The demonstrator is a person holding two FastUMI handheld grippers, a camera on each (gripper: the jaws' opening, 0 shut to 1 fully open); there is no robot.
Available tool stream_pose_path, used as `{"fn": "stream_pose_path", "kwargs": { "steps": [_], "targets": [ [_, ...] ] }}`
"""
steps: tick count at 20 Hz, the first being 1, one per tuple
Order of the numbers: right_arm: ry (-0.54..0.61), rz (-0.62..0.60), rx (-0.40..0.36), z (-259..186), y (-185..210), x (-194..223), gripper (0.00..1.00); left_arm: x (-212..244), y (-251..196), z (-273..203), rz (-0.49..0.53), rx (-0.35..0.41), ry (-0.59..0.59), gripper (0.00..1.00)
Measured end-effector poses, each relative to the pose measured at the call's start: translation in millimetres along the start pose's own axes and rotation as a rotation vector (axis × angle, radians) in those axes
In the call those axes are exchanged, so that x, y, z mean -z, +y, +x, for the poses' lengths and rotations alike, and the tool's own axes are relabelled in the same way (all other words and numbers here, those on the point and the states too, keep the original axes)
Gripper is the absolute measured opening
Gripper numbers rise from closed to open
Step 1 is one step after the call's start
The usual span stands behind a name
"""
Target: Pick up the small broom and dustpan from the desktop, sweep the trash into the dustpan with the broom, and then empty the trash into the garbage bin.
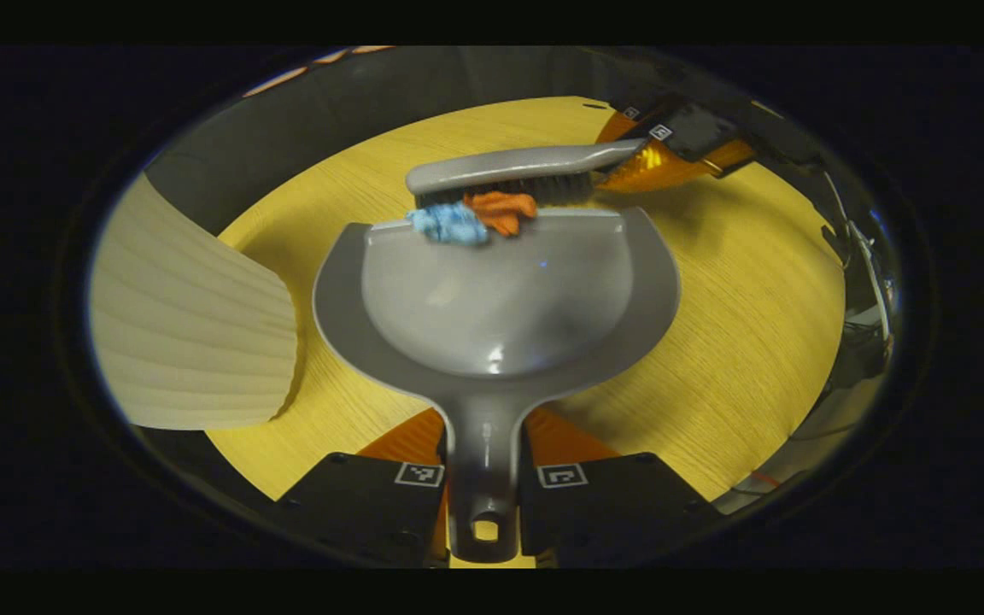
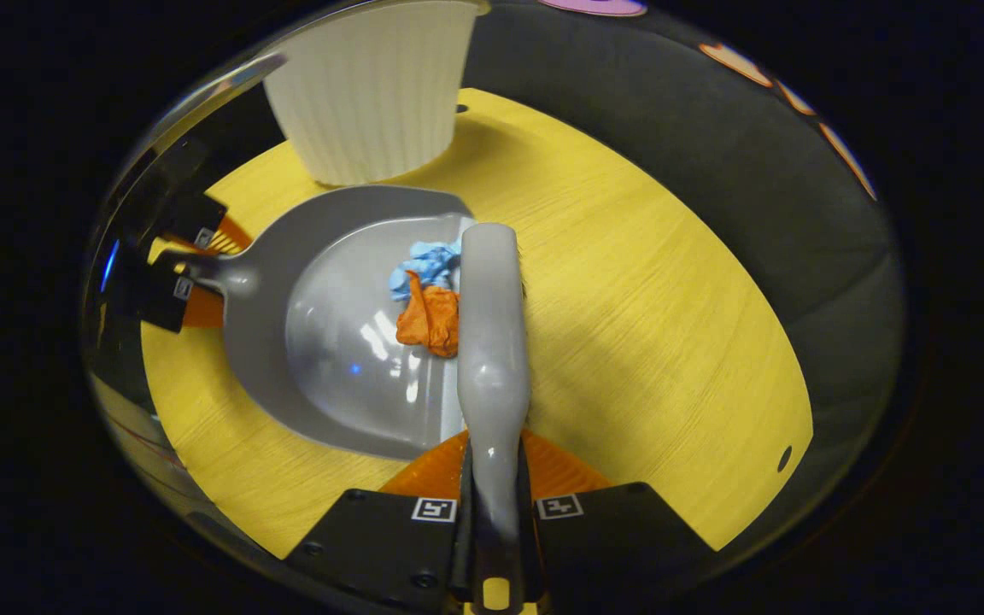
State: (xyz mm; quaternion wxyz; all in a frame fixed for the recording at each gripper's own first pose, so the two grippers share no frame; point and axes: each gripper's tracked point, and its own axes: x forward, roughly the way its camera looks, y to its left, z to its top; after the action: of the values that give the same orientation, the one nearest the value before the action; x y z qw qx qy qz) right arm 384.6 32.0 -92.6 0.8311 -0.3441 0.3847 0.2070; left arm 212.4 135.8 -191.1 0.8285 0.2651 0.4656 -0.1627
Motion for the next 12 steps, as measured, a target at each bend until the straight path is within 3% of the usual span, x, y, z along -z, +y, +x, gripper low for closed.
{"fn": "stream_pose_path", "kwargs": {
  "steps": [2,5,6,12],
  "targets": [
    [-0.003,-0.029,-0.012,4,5,0,0.18,0,0,0,-0.004,-0.003,-0.005,0.27],
    [-0.079,0.036,0.006,-9,-11,-6,0.19,-2,0,2,-0.029,-0.018,-0.038,0.27],
    [-0.103,0.076,0.021,-17,-16,-6,0.19,-4,0,3,-0.044,-0.027,-0.067,0.24],
    [-0.274,0.37,0.06,-80,-35,12,0.19,-14,-8,6,-0.146,-0.077,-0.218,0.26]
  ]
}}
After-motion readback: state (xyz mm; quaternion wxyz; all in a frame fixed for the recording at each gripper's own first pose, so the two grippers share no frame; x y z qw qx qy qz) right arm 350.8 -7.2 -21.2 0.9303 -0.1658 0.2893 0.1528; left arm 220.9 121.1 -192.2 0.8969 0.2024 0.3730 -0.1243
